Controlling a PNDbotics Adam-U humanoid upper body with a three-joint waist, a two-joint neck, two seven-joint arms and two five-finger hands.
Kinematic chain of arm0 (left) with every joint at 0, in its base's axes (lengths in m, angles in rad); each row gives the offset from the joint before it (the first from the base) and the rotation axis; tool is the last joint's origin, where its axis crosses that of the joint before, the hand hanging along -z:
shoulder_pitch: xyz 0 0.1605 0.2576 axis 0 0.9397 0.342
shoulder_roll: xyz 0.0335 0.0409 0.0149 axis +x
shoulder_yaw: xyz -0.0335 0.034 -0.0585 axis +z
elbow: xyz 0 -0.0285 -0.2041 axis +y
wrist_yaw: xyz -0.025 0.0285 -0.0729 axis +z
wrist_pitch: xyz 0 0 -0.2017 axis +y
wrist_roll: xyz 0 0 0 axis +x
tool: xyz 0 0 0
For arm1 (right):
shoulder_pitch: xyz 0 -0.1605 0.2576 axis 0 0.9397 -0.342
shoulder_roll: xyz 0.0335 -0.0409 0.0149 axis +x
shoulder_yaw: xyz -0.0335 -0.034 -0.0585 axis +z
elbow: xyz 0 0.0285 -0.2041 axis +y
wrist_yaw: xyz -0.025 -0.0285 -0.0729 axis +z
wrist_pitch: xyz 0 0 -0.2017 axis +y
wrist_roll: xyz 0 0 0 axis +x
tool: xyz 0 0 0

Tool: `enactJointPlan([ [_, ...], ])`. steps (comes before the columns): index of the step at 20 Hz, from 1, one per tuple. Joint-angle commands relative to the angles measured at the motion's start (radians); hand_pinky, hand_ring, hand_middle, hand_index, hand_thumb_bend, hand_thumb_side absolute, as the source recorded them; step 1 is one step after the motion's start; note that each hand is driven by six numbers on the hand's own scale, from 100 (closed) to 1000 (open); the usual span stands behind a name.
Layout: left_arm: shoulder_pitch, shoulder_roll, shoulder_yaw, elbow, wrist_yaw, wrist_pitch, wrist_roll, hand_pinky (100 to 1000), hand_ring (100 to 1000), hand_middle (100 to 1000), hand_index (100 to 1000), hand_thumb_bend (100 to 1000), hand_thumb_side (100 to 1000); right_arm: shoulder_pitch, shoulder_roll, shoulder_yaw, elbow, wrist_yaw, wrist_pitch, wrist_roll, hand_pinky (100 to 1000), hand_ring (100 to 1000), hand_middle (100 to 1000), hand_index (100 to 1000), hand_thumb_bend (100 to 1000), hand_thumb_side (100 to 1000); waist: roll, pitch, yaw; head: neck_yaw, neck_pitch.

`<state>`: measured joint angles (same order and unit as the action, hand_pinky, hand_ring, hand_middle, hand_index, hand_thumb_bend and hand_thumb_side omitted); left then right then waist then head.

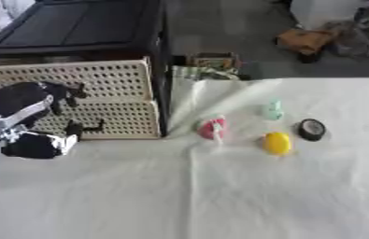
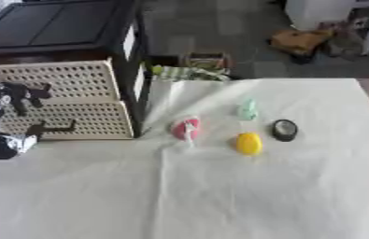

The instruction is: Pick up objects from table and place into drawer.

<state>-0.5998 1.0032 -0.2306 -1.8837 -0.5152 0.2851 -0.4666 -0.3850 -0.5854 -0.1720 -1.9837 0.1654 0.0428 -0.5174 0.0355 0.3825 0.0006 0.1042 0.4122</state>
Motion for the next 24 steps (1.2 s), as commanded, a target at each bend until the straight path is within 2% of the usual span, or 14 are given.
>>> enactJointPlan([
  [1, 0.020, 0.050, 0.029, -0.076, 0.025, -0.002, -0.019, 327, 600, 650, 866, 105, 408, -0.003, -0.018, -0.012, -0.016, -0.005, 0.002, -0.002, 705, 654, 460, 714, 430, 947, -0.005, -0.030, 0.007, -0.002, 0.013],
  [3, 0.042, 0.053, 0.039, -0.106, 0.046, -0.011, -0.036, 300, 552, 613, 841, 105, 408, -0.002, -0.018, -0.011, -0.016, -0.005, 0.002, -0.001, 705, 654, 462, 714, 430, 946, -0.006, -0.039, 0.009, -0.006, 0.024],
  [5, 0.054, 0.048, 0.046, -0.114, 0.069, -0.044, -0.043, 274, 506, 588, 823, 105, 408, 0.000, -0.016, -0.011, -0.016, -0.006, 0.003, -0.001, 705, 654, 462, 713, 431, 945, -0.007, -0.046, 0.011, -0.010, 0.032],
  [9, 0.072, 0.017, 0.068, -0.116, 0.131, -0.121, -0.038, 258, 483, 559, 802, 105, 408, 0.003, -0.012, -0.011, -0.016, -0.008, 0.006, 0.001, 705, 654, 463, 713, 431, 942, -0.009, -0.057, 0.014, -0.017, 0.039],
  [15, 0.089, -0.081, 0.124, -0.116, 0.275, -0.201, -0.005, 213, 409, 522, 771, 105, 408, 0.007, -0.009, -0.013, -0.016, -0.007, 0.008, -0.002, 705, 655, 465, 713, 429, 940, -0.015, -0.067, 0.024, -0.042, 0.044],
  [16, 0.091, -0.104, 0.137, -0.116, 0.305, -0.211, 0.007, 191, 375, 506, 765, 105, 408, 0.007, -0.009, -0.013, -0.016, -0.007, 0.008, -0.002, 704, 655, 465, 714, 428, 942, -0.016, -0.069, 0.025, -0.047, 0.045],
  [17, 0.094, -0.129, 0.149, -0.116, 0.344, -0.221, 0.030, 206, 385, 516, 777, 105, 408, 0.007, -0.009, -0.013, -0.016, -0.008, 0.008, -0.002, 705, 656, 466, 715, 427, 943, -0.017, -0.070, 0.027, -0.051, 0.047],
  [19, 0.101, -0.176, 0.168, -0.116, 0.443, -0.257, 0.111, 242, 410, 532, 789, 100, 286, 0.005, -0.010, -0.012, -0.016, -0.009, 0.007, -0.003, 705, 657, 468, 716, 424, 944, -0.019, -0.073, 0.029, -0.059, 0.050],
  [20, 0.103, -0.199, 0.179, -0.116, 0.497, -0.299, 0.171, 279, 430, 551, 805, 100, 260, 0.003, -0.010, -0.012, -0.016, -0.009, 0.006, -0.003, 707, 658, 469, 718, 421, 948, -0.021, -0.074, 0.029, -0.063, 0.051],
  [21, 0.110, -0.220, 0.186, -0.116, 0.547, -0.354, 0.238, 285, 433, 554, 808, 100, 278, 0.002, -0.011, -0.011, -0.016, -0.010, 0.005, -0.003, 707, 658, 469, 718, 421, 948, -0.023, -0.075, 0.030, -0.067, 0.053],
  [22, 0.119, -0.242, 0.189, -0.116, 0.591, -0.404, 0.295, 296, 436, 557, 818, 100, 384, 0.001, -0.011, -0.011, -0.016, -0.010, 0.004, -0.005, 708, 660, 471, 720, 416, 948, -0.024, -0.076, 0.030, -0.070, 0.054],
  [23, 0.127, -0.262, 0.189, -0.116, 0.629, -0.444, 0.340, 297, 437, 558, 819, 100, 399, 0.000, -0.011, -0.011, -0.016, -0.010, 0.003, -0.006, 708, 660, 471, 720, 416, 947, -0.025, -0.076, 0.030, -0.072, 0.054],
  [24, 0.135, -0.282, 0.191, -0.116, 0.658, -0.476, 0.377, 307, 443, 561, 820, 100, 505, -0.001, -0.010, -0.010, -0.016, -0.010, 0.003, -0.007, 707, 660, 471, 721, 416, 946, -0.027, -0.077, 0.031, -0.073, 0.054],
])
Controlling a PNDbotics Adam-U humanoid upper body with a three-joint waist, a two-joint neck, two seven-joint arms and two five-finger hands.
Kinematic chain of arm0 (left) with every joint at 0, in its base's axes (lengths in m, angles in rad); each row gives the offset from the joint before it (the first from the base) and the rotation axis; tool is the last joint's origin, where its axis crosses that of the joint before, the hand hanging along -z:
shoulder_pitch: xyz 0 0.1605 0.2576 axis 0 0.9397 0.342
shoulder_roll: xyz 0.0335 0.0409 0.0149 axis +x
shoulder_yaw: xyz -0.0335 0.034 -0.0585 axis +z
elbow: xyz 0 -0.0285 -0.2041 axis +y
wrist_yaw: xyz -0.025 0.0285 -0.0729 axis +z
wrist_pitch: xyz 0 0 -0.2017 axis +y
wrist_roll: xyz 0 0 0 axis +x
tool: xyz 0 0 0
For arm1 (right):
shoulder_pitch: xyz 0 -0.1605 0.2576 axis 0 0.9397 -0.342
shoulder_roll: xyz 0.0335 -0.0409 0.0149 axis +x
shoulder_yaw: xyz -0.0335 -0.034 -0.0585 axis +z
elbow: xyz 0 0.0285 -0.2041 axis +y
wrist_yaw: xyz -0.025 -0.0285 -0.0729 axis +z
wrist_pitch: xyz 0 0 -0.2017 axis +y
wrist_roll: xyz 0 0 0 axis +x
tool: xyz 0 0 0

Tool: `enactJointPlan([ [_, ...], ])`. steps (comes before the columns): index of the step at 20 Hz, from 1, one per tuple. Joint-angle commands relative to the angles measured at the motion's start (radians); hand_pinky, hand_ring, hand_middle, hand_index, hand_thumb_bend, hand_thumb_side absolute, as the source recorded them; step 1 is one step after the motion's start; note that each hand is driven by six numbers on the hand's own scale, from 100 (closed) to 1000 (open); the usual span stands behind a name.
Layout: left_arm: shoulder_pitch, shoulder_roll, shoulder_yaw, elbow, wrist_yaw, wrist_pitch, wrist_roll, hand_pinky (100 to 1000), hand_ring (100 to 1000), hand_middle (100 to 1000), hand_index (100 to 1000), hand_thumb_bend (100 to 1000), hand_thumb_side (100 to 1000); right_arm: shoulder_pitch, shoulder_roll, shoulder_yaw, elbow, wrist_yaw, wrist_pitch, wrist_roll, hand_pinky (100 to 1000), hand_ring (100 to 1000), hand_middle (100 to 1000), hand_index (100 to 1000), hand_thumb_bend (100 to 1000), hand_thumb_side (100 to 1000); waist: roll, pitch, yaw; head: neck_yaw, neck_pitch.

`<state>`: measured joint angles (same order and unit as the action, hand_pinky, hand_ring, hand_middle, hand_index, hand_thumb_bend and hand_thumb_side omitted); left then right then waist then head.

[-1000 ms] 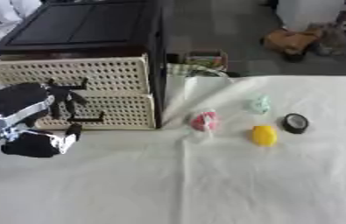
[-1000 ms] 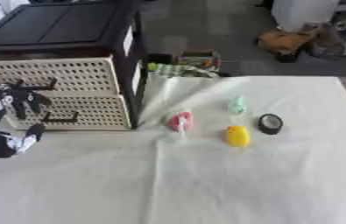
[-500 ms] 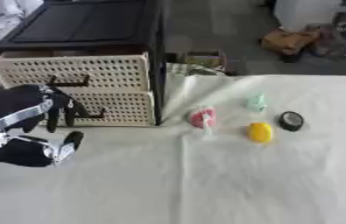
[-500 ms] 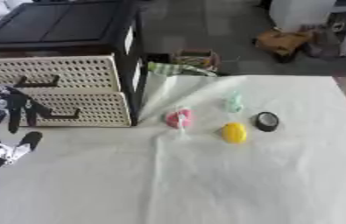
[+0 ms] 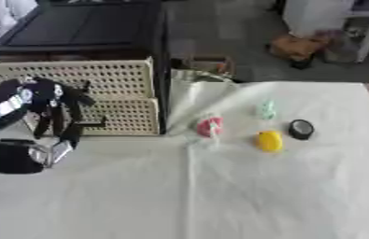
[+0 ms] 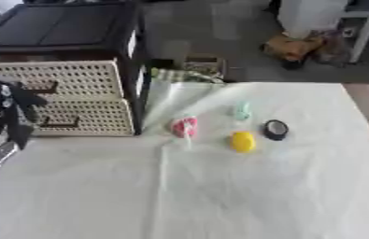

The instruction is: Pick up objects from table and place into drawer.

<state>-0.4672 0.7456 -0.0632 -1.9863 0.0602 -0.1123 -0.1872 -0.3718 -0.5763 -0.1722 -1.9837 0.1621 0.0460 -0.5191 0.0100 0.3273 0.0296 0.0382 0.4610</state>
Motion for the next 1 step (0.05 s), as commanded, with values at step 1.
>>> enactJointPlan([
  [1, 0.011, -0.043, 0.026, -0.014, 0.108, -0.105, 0.131, 309, 445, 561, 820, 100, 531, -0.016, -0.018, -0.008, -0.016, -0.008, -0.001, -0.004, 707, 660, 471, 721, 415, 946, -0.002, -0.023, 0.002, -0.009, 0.005],
])
